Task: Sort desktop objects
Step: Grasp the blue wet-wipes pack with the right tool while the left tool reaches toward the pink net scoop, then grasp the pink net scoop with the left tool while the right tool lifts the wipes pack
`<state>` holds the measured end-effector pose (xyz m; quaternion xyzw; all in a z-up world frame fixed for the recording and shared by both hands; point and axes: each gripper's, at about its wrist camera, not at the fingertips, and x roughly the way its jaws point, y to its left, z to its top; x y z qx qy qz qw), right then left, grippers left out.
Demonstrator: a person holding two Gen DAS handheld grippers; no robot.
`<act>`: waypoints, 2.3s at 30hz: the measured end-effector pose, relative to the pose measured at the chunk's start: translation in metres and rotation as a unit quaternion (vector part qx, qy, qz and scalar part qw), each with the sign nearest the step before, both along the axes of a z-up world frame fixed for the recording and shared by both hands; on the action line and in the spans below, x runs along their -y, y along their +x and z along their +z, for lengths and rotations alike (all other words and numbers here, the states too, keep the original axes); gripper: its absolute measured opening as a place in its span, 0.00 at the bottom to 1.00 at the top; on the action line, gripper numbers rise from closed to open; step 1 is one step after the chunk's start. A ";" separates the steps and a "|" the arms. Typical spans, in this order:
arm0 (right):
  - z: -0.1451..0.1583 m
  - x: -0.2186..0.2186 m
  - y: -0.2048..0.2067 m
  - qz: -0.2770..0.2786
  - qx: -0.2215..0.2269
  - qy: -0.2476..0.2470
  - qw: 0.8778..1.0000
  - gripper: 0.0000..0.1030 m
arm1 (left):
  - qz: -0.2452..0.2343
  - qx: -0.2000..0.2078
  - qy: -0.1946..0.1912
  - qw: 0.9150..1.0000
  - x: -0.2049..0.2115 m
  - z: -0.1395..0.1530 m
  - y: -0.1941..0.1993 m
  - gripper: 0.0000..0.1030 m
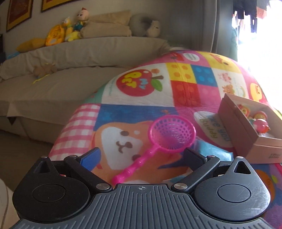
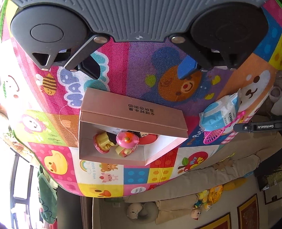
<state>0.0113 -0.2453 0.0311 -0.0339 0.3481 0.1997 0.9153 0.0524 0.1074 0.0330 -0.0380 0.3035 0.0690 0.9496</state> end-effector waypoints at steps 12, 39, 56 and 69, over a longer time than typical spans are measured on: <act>0.016 -0.051 -0.007 0.071 0.032 -0.013 0.997 0.92 | -0.058 -0.015 0.035 0.998 0.023 -0.019 0.030 0.99; -0.003 -0.113 0.048 0.110 -0.077 0.062 0.989 0.49 | -0.049 -0.038 0.062 0.996 0.011 -0.018 -0.014 1.00; -0.006 0.025 -0.009 -0.042 -0.027 0.041 0.998 0.64 | -0.184 -0.058 -0.029 0.981 0.065 -0.013 -0.004 1.00; -0.026 0.020 -0.007 -0.058 -0.021 0.040 0.997 0.94 | -0.096 -0.024 0.009 0.995 0.040 -0.005 -0.013 1.00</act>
